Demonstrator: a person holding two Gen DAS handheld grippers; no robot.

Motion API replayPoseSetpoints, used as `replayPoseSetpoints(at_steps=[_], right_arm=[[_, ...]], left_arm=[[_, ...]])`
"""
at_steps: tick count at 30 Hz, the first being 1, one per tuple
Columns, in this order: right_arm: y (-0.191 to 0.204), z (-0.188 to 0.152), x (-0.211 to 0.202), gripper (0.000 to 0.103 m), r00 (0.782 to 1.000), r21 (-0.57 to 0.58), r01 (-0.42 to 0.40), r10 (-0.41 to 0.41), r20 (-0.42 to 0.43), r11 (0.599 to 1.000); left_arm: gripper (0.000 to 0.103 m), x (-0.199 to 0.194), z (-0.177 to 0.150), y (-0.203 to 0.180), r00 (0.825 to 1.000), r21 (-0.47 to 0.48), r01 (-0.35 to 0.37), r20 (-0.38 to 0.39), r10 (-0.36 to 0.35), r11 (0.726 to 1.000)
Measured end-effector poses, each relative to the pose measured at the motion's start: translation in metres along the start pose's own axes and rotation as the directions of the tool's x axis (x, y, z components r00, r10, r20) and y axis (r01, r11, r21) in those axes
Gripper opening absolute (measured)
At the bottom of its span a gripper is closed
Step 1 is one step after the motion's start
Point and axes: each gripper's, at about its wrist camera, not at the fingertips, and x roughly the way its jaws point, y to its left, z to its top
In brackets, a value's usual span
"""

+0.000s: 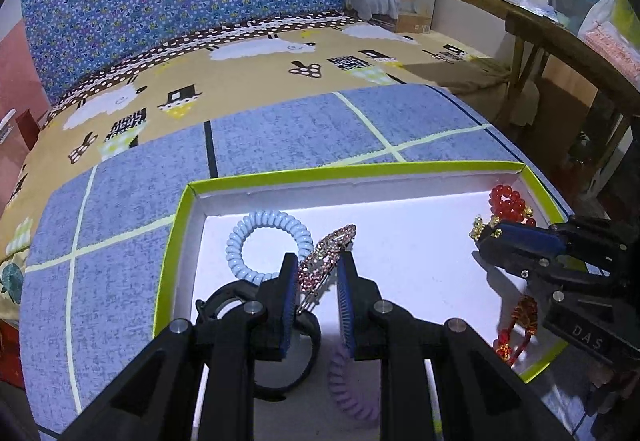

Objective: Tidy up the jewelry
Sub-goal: 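Carry the hair clip and gold charm into the green box and open both tools, then withdraw both tools from the box toward the grey cord and gold ring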

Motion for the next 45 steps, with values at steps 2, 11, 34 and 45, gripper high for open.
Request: replayPoseSetpoints(at_steps=[2, 11, 34, 45], right_arm=[[0.001, 0.000, 0.000, 0.020, 1.000, -0.006, 0.005, -0.005, 0.000, 1.000], [0.002, -0.006, -0.016, 0.023, 1.000, 0.006, -0.002, 0.002, 0.031, 1.000], [0.025, -0.054, -0.107, 0.027, 0.987, 0.033, 0.013, -0.018, 0.161, 0.999], [0.045, -0.093, -0.138, 0.027, 0.983, 0.012, -0.016, 0.014, 0.185, 1.000]], left_arm=[[0.021, 0.000, 0.000, 0.000, 1.000, -0.001, 0.008, -0.002, -0.008, 1.000], [0.024, -0.011, -0.003, 0.003, 0.999, -0.031, 0.036, 0.014, -0.036, 0.999], [0.024, -0.104, -0.046, 0.001, 0.989, -0.100, 0.060, 0.140, -0.046, 0.993], [0.024, -0.142, -0.098, 0.009, 0.985, -0.132, 0.065, 0.168, -0.043, 0.989]])
